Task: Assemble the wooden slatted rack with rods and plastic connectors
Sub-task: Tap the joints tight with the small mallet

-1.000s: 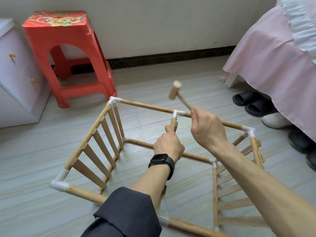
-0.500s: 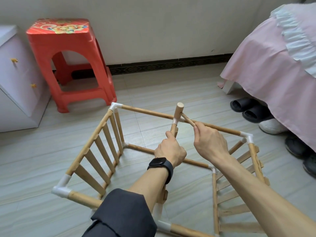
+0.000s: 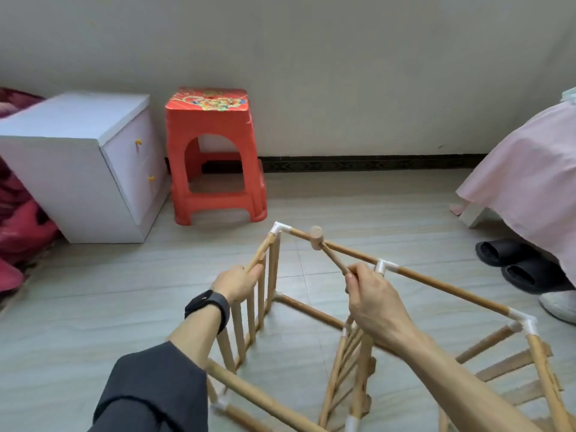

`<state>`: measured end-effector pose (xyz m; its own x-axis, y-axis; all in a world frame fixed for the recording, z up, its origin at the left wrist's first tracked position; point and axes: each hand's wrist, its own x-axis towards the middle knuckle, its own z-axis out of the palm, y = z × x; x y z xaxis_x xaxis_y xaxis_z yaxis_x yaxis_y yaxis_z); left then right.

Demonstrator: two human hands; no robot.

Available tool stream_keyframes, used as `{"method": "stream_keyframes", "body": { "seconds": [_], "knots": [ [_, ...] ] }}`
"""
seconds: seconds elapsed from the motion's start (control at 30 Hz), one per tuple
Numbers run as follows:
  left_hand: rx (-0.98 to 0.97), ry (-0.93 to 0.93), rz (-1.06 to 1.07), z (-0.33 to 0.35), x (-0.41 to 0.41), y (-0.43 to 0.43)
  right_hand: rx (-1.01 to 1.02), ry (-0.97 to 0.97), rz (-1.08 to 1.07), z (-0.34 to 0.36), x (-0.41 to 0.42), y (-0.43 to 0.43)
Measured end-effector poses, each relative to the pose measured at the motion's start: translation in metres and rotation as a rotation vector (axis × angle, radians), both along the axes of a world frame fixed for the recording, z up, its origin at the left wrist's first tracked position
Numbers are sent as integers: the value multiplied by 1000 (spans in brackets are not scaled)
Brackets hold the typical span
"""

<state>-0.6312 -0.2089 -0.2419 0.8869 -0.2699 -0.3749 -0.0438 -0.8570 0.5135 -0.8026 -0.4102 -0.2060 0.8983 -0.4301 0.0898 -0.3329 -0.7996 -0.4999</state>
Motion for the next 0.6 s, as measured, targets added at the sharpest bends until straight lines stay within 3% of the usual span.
{"method": "stream_keyframes", "body": {
  "seconds": [0.13,0.37,0.6],
  "knots": [
    [-73,-19,18,-11,-22,0,-7,79,30,2,29,13],
    [-42,-106,65,-12,-44,-3,17,7,37,-6,75,30],
    [-46,-121,74,-13,-43,-4,-119,211,34,-4,92,23]
  ]
}}
